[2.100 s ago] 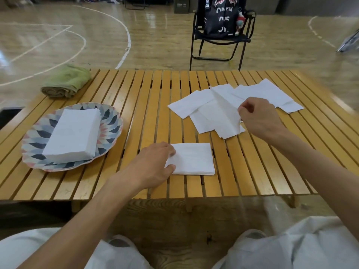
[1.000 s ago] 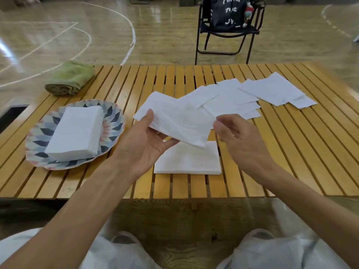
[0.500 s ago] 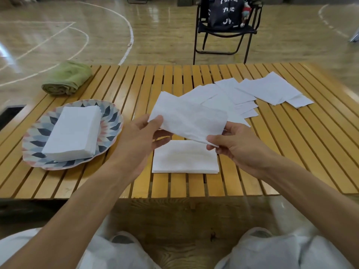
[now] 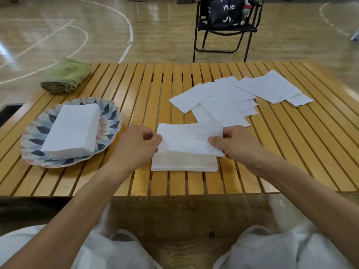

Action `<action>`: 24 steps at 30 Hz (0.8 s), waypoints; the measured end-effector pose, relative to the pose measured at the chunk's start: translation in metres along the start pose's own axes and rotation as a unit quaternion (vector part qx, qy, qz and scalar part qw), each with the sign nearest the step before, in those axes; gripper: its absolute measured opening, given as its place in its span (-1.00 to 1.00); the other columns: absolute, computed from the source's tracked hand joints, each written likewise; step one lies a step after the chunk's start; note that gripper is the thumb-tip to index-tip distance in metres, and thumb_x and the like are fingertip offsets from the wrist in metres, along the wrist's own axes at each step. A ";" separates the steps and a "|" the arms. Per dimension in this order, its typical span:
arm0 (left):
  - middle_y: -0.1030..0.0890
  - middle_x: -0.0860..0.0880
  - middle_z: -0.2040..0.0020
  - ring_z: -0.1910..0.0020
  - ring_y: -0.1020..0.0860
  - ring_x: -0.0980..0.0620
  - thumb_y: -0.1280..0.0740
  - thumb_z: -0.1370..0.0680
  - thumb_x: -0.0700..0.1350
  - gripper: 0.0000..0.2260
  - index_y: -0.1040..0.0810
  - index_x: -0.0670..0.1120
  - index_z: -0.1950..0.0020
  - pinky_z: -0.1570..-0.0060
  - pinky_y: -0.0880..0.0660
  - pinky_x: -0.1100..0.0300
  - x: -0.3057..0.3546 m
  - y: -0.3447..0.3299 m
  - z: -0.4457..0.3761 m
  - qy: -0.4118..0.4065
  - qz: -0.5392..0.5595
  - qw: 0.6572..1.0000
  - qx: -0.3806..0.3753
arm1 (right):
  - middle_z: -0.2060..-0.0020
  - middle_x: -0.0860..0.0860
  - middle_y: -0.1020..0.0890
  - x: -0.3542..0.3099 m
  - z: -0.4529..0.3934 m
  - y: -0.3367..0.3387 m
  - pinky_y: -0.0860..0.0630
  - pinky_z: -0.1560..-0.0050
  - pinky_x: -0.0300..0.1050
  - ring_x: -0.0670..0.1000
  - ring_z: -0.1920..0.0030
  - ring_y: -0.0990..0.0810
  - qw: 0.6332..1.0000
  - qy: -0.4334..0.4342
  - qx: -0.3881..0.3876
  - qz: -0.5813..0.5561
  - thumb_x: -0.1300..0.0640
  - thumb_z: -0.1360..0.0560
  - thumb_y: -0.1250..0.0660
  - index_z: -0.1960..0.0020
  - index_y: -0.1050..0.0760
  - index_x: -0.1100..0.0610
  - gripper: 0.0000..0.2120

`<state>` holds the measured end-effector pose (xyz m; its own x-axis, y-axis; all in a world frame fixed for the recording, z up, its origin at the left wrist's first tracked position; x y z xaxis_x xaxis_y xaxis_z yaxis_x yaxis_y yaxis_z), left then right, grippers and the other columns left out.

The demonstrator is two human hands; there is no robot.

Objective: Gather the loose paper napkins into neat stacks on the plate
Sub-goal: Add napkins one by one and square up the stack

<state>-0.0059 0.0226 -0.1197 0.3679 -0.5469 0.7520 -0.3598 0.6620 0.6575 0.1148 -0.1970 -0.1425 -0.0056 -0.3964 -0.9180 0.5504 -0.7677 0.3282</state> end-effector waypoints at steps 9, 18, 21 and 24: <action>-0.59 0.08 0.24 0.20 -0.58 0.10 -0.34 -0.58 0.07 -0.80 -0.59 0.02 0.18 0.13 -0.57 0.13 -0.011 -0.013 0.003 0.000 -0.177 0.982 -0.068 | 0.20 -0.15 -0.62 0.007 -0.006 0.001 -0.43 0.29 -0.32 -0.15 0.18 -0.59 0.969 0.028 0.045 0.243 -0.05 -0.56 -0.38 0.12 -0.56 0.01 -0.84; -0.59 0.04 0.28 0.24 -0.59 0.07 -0.32 -0.59 0.03 -0.78 -0.56 0.02 0.24 0.12 -0.60 0.08 -0.009 -0.009 0.004 -0.006 -0.204 0.977 -0.069 | 0.36 -0.02 -0.50 0.010 -0.010 -0.002 -0.34 0.33 -0.21 -0.07 0.35 -0.45 0.958 0.022 0.047 0.282 -0.10 -0.54 -0.38 0.18 -0.55 0.19 -0.65; -0.57 0.04 0.27 0.24 -0.57 0.07 -0.31 -0.59 0.04 -0.78 -0.53 0.03 0.24 0.17 -0.56 0.12 -0.012 -0.011 0.003 0.001 -0.222 0.973 -0.068 | 0.33 -0.02 -0.53 0.012 -0.010 -0.005 -0.35 0.31 -0.19 -0.06 0.31 -0.48 0.952 0.021 0.037 0.302 -0.10 -0.54 -0.39 0.20 -0.54 0.14 -0.68; -0.55 0.04 0.28 0.26 -0.56 0.07 -0.31 -0.59 0.06 -0.79 -0.50 0.04 0.22 0.25 -0.51 0.16 -0.014 -0.012 0.003 0.010 -0.249 0.967 -0.057 | 0.33 -0.04 -0.54 0.013 -0.009 -0.008 -0.35 0.31 -0.21 -0.06 0.30 -0.51 0.944 0.023 0.035 0.327 -0.12 -0.54 -0.38 0.23 -0.51 0.07 -0.70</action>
<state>-0.0090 0.0212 -0.1380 0.4881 -0.8031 0.3418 -0.0374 0.3720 0.9275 0.1181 -0.1917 -0.1590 0.3537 -0.7763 -0.5217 0.3664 -0.3982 0.8410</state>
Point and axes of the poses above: each hand's wrist, its own z-axis away from the middle knuckle, its own y-axis out of the back of the hand, x = y × z, the point moved 8 cm from there along -z, towards the middle knuckle
